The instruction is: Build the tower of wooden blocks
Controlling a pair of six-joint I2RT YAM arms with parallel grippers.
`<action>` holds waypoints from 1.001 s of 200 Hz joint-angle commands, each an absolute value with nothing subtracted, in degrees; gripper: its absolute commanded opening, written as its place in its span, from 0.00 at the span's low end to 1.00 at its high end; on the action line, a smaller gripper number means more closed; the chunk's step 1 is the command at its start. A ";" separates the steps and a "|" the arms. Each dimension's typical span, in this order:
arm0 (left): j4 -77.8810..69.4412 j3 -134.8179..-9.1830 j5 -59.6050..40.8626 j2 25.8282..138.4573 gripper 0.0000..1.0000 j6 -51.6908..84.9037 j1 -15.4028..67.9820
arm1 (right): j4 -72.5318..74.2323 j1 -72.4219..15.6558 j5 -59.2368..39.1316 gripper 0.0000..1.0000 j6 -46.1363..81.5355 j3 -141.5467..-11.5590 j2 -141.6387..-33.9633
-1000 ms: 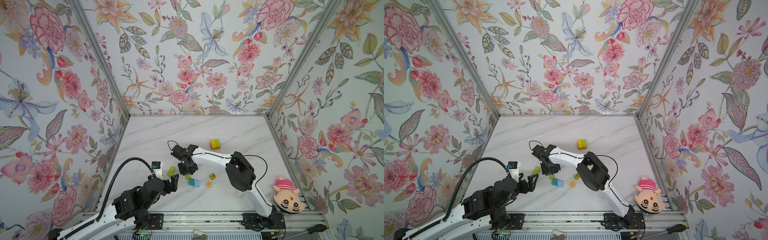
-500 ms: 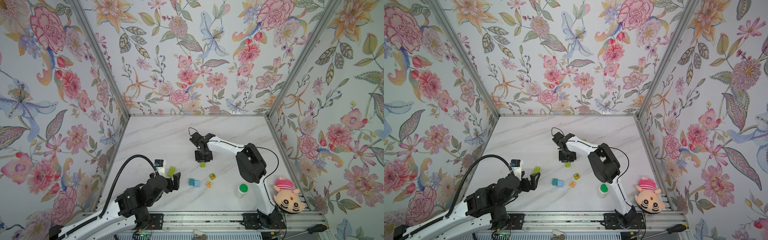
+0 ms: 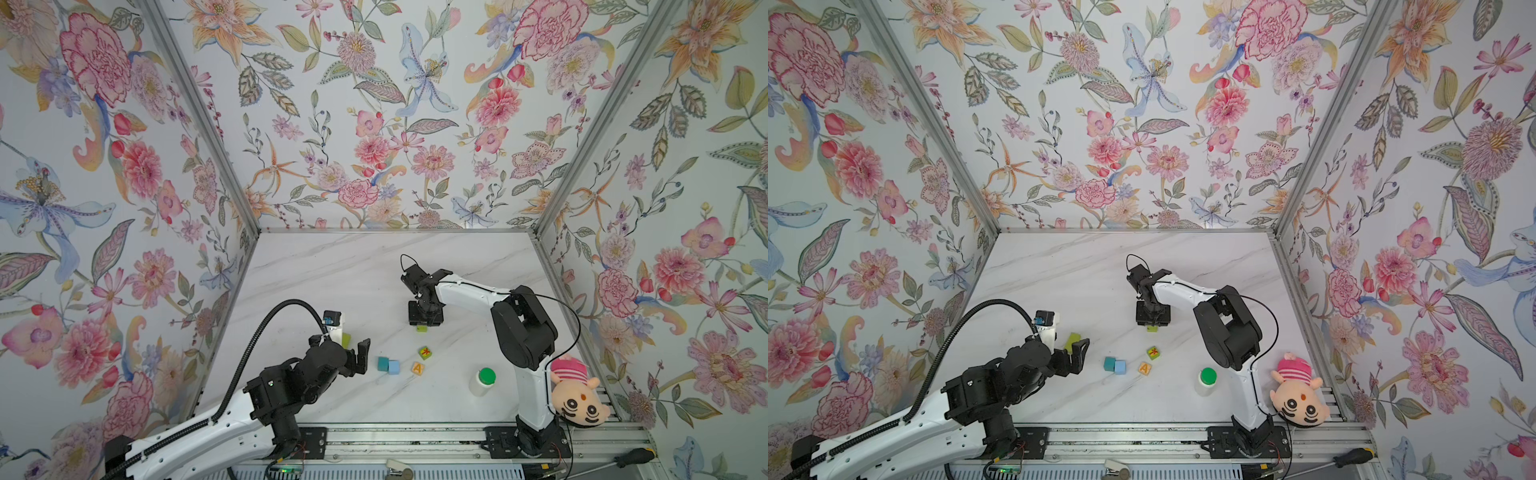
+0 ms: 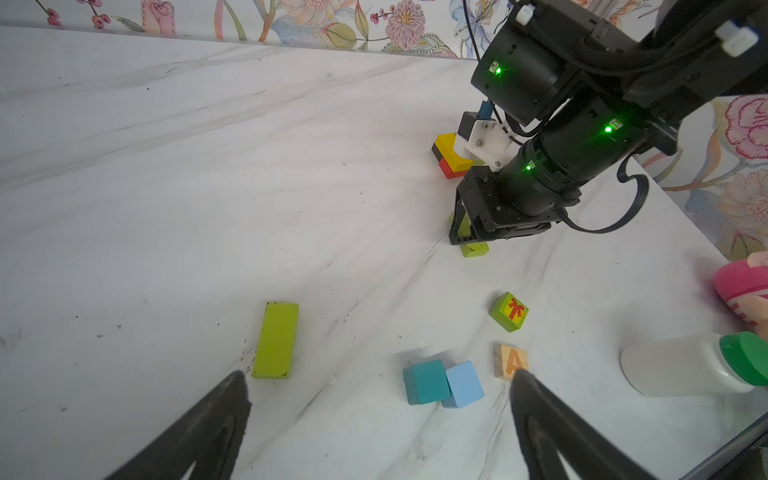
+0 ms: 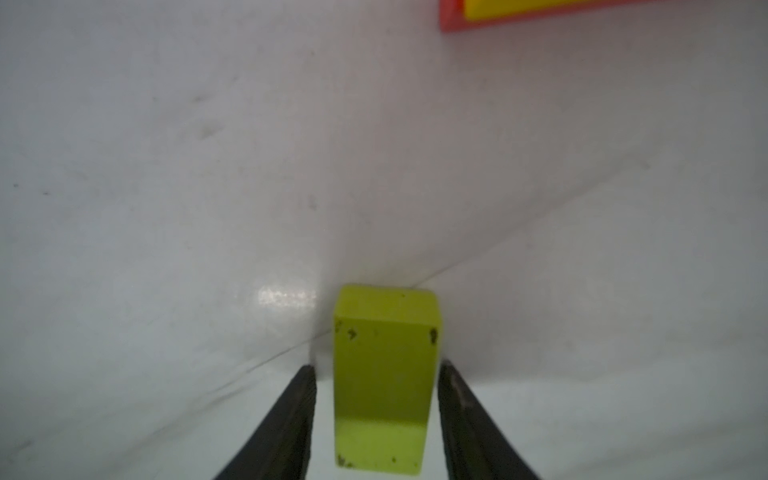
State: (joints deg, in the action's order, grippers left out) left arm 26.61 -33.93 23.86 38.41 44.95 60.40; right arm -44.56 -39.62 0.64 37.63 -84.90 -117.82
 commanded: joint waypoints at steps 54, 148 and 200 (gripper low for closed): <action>25.40 -33.72 22.57 35.85 0.99 43.37 61.02 | -43.86 -43.98 -1.57 0.53 40.64 -82.93 -114.31; 29.62 -33.62 24.65 31.39 0.99 45.34 61.03 | -45.01 -44.91 -6.46 0.54 38.11 -97.89 -124.17; 29.77 -32.77 24.97 29.53 0.99 45.81 61.00 | -47.16 -45.36 -4.69 0.64 33.74 -95.07 -117.32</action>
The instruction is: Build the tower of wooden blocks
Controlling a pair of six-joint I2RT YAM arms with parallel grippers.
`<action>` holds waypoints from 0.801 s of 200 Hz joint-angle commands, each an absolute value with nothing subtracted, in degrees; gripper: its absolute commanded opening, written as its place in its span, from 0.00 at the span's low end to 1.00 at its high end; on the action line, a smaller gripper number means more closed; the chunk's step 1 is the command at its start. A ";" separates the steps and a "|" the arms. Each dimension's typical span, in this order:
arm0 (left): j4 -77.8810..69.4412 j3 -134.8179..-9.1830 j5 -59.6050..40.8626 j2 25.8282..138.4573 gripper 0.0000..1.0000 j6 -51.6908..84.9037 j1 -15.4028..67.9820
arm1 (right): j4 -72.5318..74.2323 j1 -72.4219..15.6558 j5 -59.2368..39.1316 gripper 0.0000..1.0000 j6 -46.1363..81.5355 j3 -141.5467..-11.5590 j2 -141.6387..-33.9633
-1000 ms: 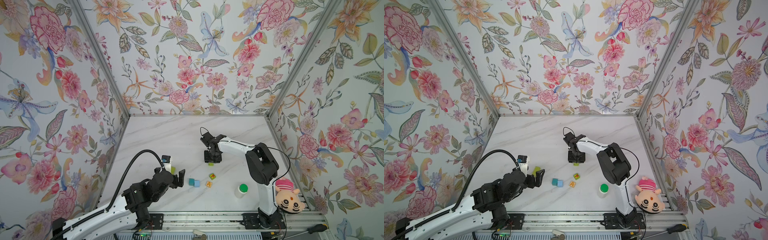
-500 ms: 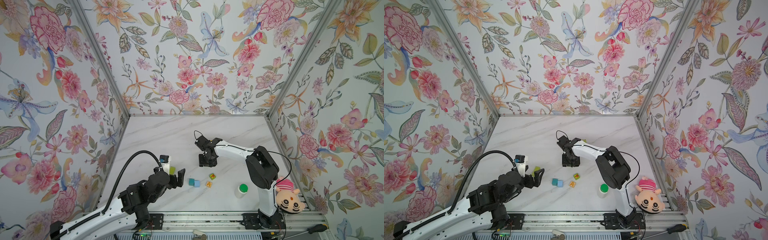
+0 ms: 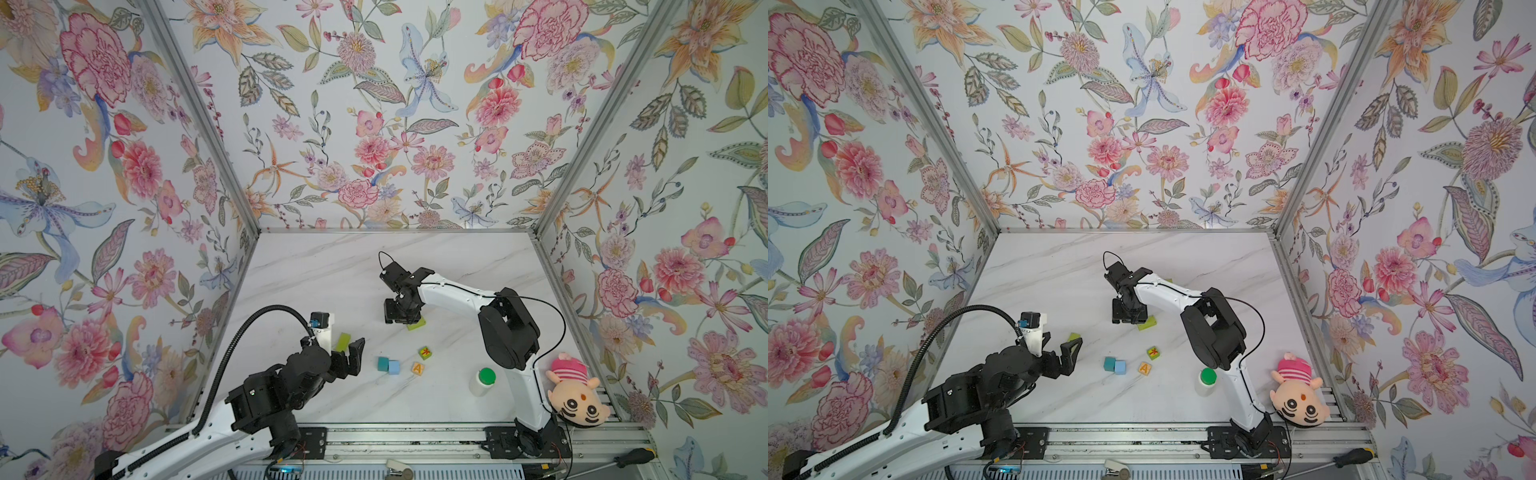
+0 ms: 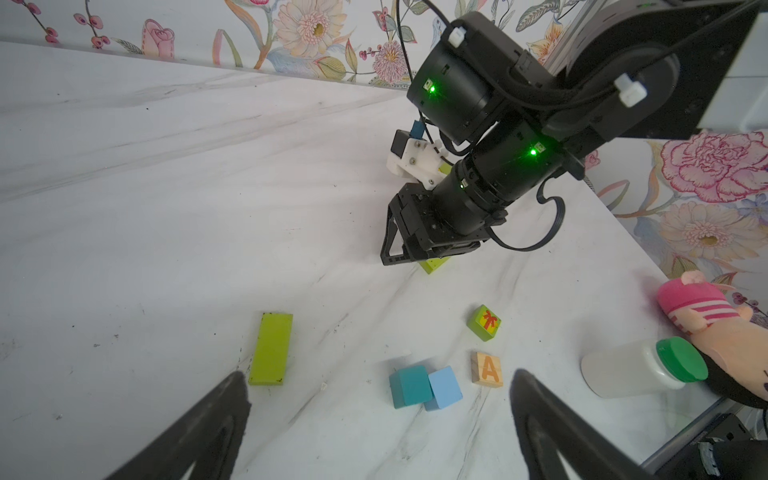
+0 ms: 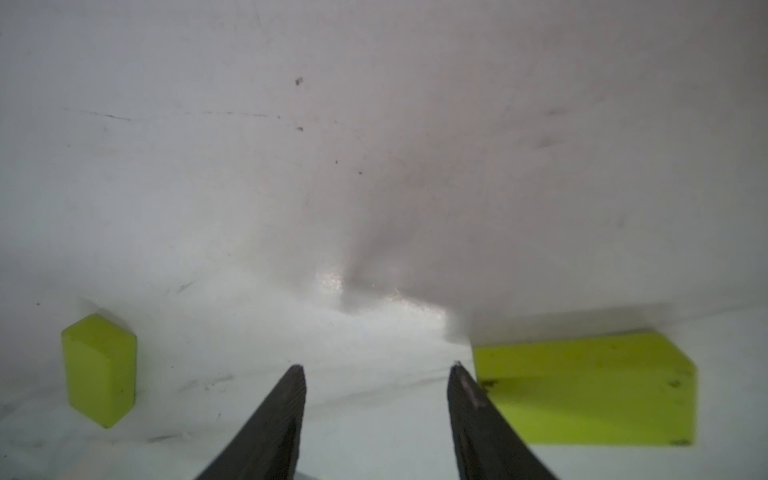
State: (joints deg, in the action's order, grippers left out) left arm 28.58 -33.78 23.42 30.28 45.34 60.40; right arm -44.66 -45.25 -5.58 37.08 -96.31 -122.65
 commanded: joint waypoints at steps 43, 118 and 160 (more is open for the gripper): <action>25.83 -31.83 22.31 31.70 0.99 43.09 60.99 | -48.06 -44.82 -3.35 0.71 27.74 -90.81 -111.28; 18.31 -33.77 18.00 42.85 0.99 37.53 60.95 | -48.86 -41.28 -2.26 0.81 23.26 -85.34 -109.55; 16.81 -34.50 16.82 45.88 0.99 36.83 60.97 | -48.82 -41.14 -2.73 0.83 20.95 -85.70 -111.82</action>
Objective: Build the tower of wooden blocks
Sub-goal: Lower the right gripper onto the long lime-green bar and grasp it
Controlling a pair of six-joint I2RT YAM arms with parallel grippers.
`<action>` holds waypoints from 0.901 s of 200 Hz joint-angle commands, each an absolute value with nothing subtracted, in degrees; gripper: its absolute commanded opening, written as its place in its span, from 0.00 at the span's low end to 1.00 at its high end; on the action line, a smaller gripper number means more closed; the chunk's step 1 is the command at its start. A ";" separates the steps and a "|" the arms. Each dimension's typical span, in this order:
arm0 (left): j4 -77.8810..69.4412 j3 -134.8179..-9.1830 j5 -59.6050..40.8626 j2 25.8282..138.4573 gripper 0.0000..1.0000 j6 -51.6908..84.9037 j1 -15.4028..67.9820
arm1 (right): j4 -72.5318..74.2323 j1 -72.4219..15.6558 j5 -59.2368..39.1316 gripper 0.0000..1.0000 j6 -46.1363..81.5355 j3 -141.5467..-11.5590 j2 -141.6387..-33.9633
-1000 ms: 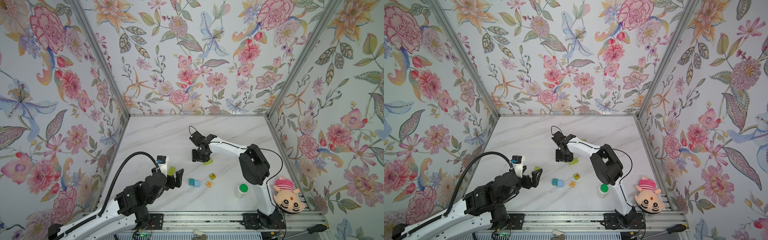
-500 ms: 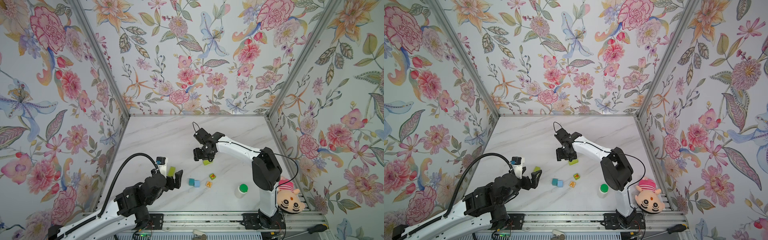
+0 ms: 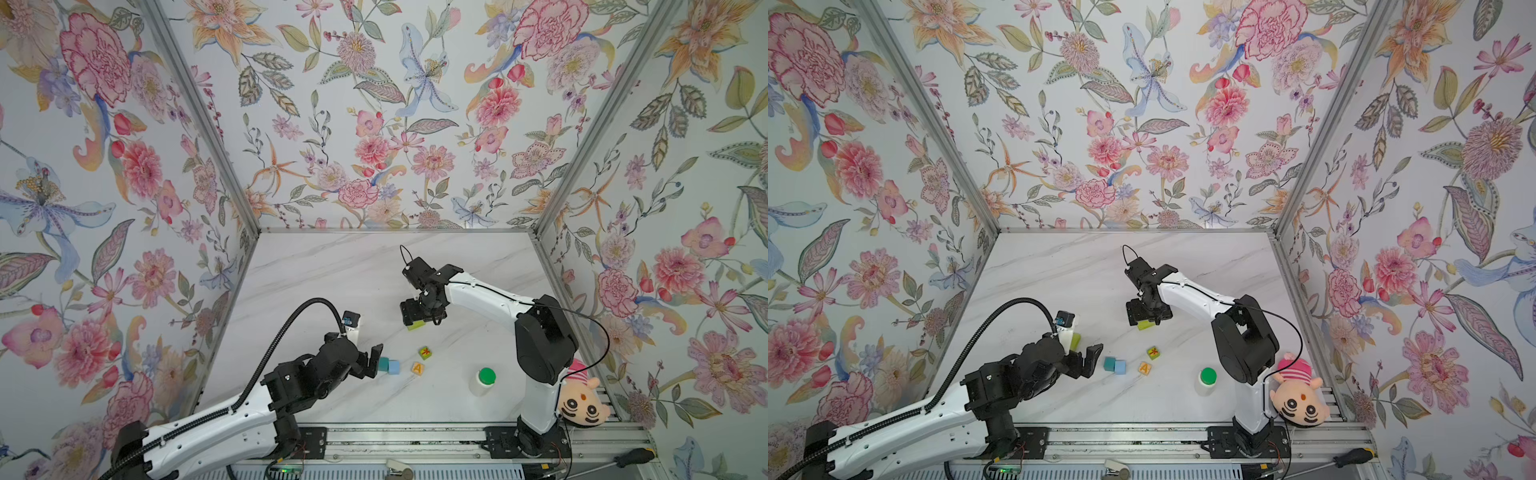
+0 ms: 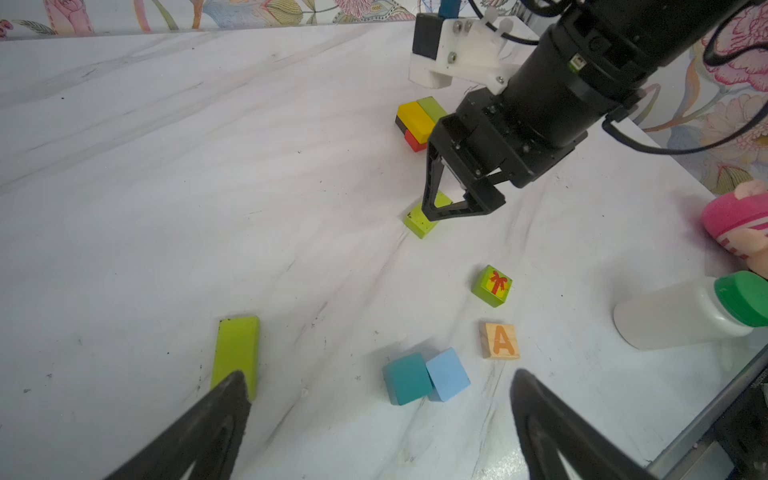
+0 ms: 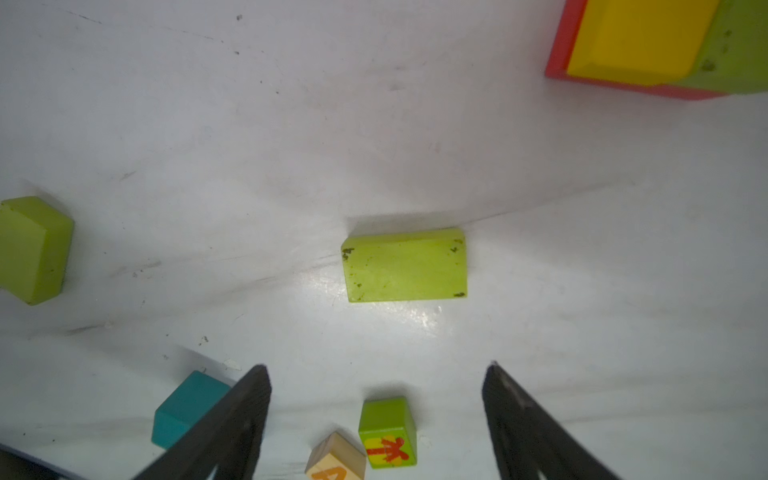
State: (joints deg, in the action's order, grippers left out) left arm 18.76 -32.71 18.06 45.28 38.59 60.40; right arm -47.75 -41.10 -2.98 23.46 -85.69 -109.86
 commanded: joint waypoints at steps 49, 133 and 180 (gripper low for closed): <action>16.85 -34.02 18.10 46.31 0.99 37.05 61.00 | -49.05 -40.81 -2.51 0.84 18.73 -86.22 -114.81; 16.61 -33.48 19.02 47.30 0.99 38.08 60.99 | -49.11 -40.14 -1.23 0.84 16.78 -89.85 -120.04; 16.73 -33.77 19.39 48.47 0.99 38.06 61.00 | -49.13 -39.58 -1.44 0.83 16.09 -90.52 -121.26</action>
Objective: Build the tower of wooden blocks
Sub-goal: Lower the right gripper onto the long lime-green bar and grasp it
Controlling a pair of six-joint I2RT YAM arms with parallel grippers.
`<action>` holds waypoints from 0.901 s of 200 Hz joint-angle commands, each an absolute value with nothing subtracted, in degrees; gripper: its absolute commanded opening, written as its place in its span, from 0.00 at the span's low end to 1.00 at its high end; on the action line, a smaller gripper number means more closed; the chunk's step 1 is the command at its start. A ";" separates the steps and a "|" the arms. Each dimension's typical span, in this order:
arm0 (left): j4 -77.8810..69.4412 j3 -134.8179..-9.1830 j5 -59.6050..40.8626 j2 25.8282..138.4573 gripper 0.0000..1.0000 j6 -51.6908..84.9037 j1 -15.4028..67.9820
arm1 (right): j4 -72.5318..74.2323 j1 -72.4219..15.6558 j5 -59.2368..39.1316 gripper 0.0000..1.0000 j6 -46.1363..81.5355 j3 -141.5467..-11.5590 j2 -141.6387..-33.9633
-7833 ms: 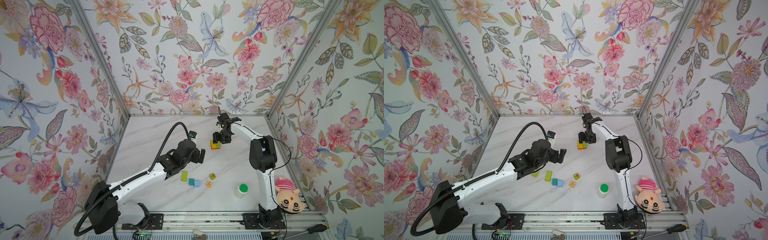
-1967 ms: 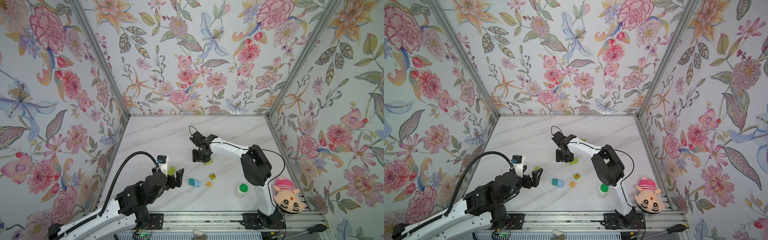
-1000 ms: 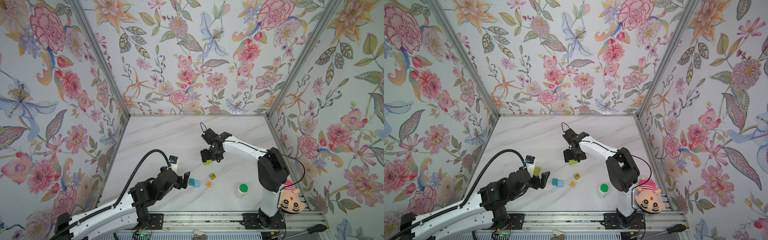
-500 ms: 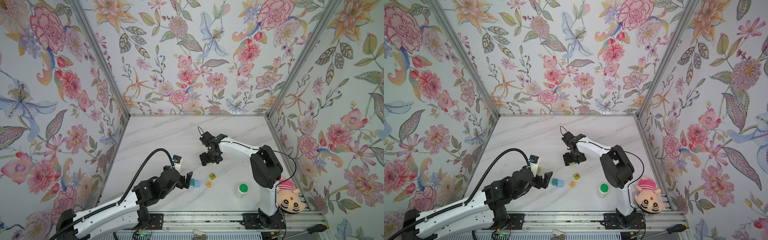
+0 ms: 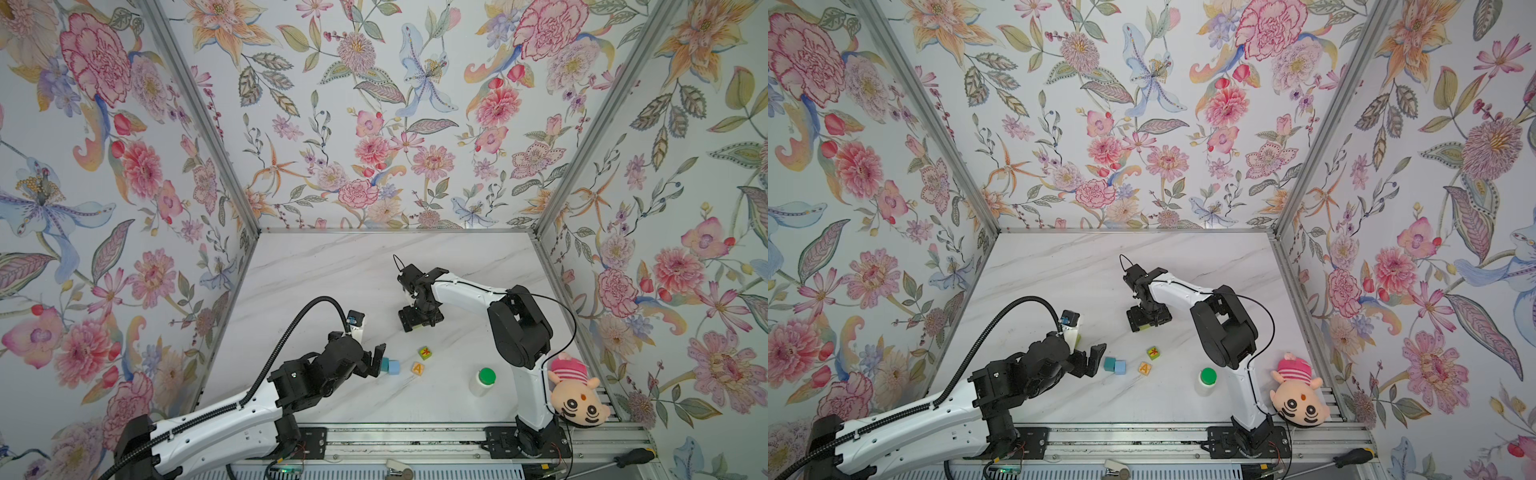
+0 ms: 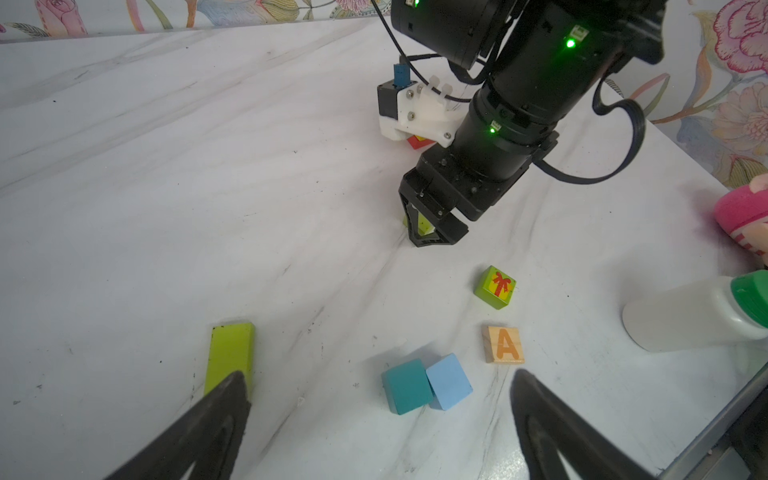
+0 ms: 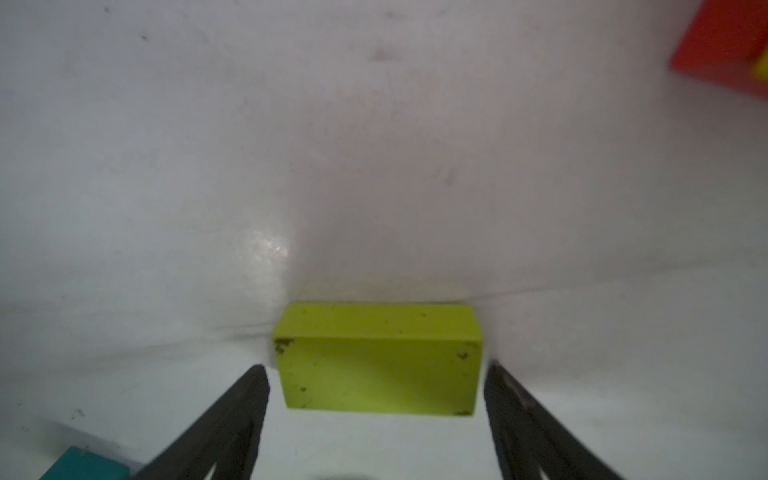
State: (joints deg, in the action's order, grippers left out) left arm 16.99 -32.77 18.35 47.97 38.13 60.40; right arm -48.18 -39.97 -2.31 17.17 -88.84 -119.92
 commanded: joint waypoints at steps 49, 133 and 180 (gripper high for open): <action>16.40 -34.01 18.61 50.13 0.99 37.01 61.00 | -49.48 -39.32 -1.49 0.82 15.56 -91.80 -122.18; 13.71 -33.43 16.17 50.36 0.99 35.62 59.92 | -50.08 -39.33 -1.90 0.63 15.06 -92.03 -122.75; 13.84 -33.88 15.44 50.41 0.99 34.83 59.50 | -51.96 -39.33 -0.13 0.50 16.28 -92.50 -121.79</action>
